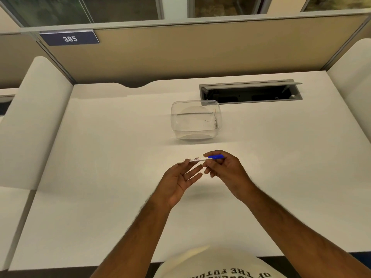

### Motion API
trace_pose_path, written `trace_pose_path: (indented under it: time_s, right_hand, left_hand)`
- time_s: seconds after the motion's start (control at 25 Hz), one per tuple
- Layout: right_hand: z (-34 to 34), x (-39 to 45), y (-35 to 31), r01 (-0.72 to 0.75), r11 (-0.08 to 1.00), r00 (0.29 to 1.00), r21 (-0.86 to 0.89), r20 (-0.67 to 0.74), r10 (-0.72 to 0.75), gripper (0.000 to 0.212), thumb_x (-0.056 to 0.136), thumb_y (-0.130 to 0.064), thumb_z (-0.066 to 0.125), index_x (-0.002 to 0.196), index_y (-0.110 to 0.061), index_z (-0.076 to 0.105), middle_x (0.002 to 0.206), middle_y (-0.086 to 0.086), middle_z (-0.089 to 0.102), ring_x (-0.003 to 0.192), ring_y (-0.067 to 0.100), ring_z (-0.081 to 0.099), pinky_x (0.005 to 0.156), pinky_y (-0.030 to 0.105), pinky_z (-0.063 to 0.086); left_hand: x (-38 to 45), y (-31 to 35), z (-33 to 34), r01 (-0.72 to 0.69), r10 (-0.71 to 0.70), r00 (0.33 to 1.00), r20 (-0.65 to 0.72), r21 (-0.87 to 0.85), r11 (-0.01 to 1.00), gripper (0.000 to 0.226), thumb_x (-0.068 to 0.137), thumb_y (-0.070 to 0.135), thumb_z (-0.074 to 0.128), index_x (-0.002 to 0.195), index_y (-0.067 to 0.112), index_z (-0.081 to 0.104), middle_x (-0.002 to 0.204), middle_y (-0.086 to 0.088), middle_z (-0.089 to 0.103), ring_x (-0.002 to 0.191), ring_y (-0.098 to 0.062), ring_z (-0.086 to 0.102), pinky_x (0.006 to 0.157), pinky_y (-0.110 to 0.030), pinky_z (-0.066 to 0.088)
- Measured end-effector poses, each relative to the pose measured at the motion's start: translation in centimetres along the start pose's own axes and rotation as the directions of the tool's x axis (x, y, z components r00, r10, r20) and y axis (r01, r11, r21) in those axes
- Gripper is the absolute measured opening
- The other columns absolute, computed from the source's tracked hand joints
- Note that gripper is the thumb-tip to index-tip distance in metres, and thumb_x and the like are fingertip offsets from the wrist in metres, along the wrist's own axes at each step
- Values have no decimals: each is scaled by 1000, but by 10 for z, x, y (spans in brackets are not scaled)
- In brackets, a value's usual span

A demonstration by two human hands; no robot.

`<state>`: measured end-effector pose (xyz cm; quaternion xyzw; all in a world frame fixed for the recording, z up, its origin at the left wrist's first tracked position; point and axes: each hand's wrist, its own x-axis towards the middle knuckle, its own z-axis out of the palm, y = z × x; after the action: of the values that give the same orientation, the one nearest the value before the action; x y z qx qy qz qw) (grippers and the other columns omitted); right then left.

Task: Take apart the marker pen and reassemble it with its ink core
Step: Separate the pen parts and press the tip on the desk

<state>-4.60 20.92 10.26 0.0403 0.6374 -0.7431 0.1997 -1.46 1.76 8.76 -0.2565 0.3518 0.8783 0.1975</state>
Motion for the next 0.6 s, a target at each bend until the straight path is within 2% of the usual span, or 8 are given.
trace_pose_path:
  time_s: [0.12,0.24,0.32,0.4,0.48,0.56,0.6]
  right_hand:
    - [4,6,3,-3,1000,1000,11,-16,3,18,100,-6,64,114,-10,76,91,11,78,76,22,68,66,30,54]
    - [5,12,8,-12,1000,996,-3,-91,11,19,103,-9,60,117,-6,73,88,8,76,75,21,67,64,32,54]
    - [2,16,12,-15,1000,992,-10,-127,13,18,104,-9,58,116,-4,70,86,8,76,73,22,69,60,30,53]
    - [-2,20,18,-19,999,986,-36,-168,12,16,104,-9,58,113,-5,70,82,4,75,69,20,70,55,28,51]
    - [-8,24,25,-28,996,979,-79,-205,12,16,104,-10,58,113,-4,70,80,2,74,67,17,70,53,28,50]
    - [-13,27,32,-48,992,973,-114,-228,21,18,105,-12,58,114,-1,69,81,3,73,67,16,70,53,27,49]
    - [-15,29,36,-61,990,971,-126,-238,30,19,105,-12,58,115,0,69,81,4,72,66,15,69,52,27,49]
  left_hand:
    - [-2,-4,6,4,-5,1000,23,35,999,28,102,19,59,122,2,66,133,-21,68,124,-40,66,102,-48,56]
    - [0,-5,6,-2,1,1000,18,102,995,25,103,18,59,124,5,65,133,-16,70,122,-39,67,104,-55,53]
    - [5,-7,-1,-31,41,998,-39,223,974,27,103,23,61,125,8,63,134,-11,70,122,-34,68,101,-54,55]
    - [10,-11,-8,-102,165,981,-103,453,886,24,101,27,63,124,18,64,132,-3,69,124,-27,66,95,-41,59]
    - [14,-16,-20,-177,318,946,-63,722,669,26,99,31,66,125,29,61,133,8,64,128,-17,60,94,-27,53]
    - [21,-21,-38,-232,421,903,82,919,318,42,98,38,67,136,30,52,144,13,55,134,-9,51,105,-25,46]
    - [26,-24,-49,-240,457,875,160,963,123,50,98,41,65,143,27,47,150,10,50,138,-10,45,112,-26,40]
